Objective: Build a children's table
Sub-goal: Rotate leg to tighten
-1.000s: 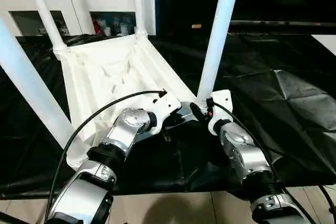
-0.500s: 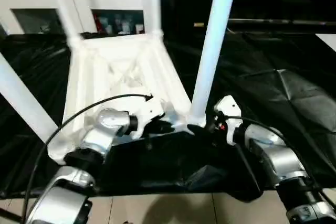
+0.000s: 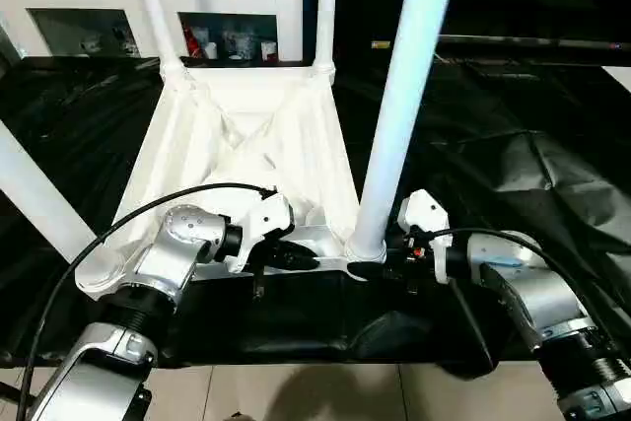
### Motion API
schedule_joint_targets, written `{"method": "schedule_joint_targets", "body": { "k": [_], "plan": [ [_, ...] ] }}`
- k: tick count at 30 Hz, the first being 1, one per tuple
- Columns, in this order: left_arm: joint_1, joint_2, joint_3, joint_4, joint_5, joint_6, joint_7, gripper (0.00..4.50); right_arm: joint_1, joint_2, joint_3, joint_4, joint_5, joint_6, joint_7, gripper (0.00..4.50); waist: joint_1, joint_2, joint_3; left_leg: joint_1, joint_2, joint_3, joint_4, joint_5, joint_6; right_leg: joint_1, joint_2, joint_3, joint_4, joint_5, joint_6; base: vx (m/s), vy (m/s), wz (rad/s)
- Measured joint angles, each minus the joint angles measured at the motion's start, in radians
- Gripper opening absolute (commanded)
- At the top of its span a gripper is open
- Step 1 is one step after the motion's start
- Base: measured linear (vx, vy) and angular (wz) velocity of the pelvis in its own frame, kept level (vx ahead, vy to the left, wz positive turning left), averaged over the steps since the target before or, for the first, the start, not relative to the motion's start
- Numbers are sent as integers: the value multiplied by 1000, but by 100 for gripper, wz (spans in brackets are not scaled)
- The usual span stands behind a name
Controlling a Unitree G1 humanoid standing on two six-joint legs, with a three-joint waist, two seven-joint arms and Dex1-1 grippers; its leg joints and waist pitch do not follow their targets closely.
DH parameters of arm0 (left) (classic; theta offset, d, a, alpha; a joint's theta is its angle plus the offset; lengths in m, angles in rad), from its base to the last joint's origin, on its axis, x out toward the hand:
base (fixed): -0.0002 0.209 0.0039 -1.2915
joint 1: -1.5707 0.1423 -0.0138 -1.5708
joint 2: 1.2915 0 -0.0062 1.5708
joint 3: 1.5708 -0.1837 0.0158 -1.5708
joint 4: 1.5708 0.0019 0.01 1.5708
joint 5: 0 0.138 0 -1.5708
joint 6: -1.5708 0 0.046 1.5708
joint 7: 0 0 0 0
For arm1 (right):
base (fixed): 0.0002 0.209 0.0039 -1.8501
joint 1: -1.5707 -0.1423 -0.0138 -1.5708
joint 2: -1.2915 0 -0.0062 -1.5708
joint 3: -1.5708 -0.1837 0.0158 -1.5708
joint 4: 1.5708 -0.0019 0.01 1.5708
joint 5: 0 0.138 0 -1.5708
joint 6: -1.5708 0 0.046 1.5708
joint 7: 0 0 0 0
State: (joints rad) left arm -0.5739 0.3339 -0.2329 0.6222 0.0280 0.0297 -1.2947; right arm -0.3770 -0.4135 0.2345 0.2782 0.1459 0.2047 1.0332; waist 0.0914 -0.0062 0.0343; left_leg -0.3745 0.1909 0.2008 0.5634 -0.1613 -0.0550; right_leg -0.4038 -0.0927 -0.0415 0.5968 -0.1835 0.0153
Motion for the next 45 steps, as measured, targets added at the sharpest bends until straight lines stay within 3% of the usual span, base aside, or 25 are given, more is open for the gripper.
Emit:
{"method": "schedule_joint_targets", "body": {
  "k": [6, 7, 11, 12, 20, 30, 36, 39, 45],
  "plan": [
    [2, 4, 0, -3, 0, 0, 1, 0, 0, 3, 0, 0, 1, 0, 0, 399, -1, -1, 0, 0, 0, 0, 0, 0, 0, 0, 0, 0, 1, 0, 0, 0, 0, 0],
    [3, 4, 0, -4, 0, 0, 1, 0, 0, 4, 0, 0, 1, 0, 0, 372, -1, -1, 1, 0, 0, 0, 0, 0, 0, 0, 0, 0, 1, 0, 0, 0, 0, 0],
    [8, 10, 0, -11, -1, 0, -5, 0, 0, 6, 0, 2, 0, 0, -3, 359, -1, -1, 1, 0, 0, 0, 0, 0, 0, 0, 0, 0, 1, 0, 0, 0, 0, 0],
    [9, 11, 0, -11, -2, 0, -6, 0, 0, 11, 0, 4, 0, 0, -6, 330, -1, -1, 1, 0, 0, 0, 0, 0, 0, 0, 0, 0, 1, 0, 0, 0, 0, 0],
    [10, 13, 0, -11, -2, 0, -5, 0, -1, 19, -2, 11, 0, 0, -26, 275, -2, -1, 1, 1, 0, 0, 1, 0, 0, 0, 0, 0, 2, 0, 0, 0, 0, 0],
    [10, 15, 1, -9, -2, 0, 0, 0, -1, 34, -10, 31, 0, -15, -37, 267, -2, -2, 1, 1, 0, 0, 2, 0, 0, 0, 0, 0, 4, 0, 0, 0, 0, 0],
    [-38, -42, 2, 65, 39, -15, 183, 0, -27, 137, -72, 141, -30, -54, -273, 267, -14, -6, 3, 4, 0, 0, 5, 0, -1, 1, 0, 2, 4, -1, 2, 0, 0, 0],
    [-67, -95, 3, 107, 68, -10, 295, 0, -23, 224, -129, 166, -36, -52, -450, 266, -17, -5, 3, 4, 0, 0, 5, 0, -1, 1, 0, 3, 5, -1, 2, 0, 0, 0],
    [-115, -195, 0, 168, 111, 18, 455, 0, -31, 321, -181, 197, -78, -66, -696, 266, -6, -2, 1, 5, -1, 0, 4, 0, -1, 3, -1, 3, 3, 0, 0, 0, 0, 0]
  ]
}}
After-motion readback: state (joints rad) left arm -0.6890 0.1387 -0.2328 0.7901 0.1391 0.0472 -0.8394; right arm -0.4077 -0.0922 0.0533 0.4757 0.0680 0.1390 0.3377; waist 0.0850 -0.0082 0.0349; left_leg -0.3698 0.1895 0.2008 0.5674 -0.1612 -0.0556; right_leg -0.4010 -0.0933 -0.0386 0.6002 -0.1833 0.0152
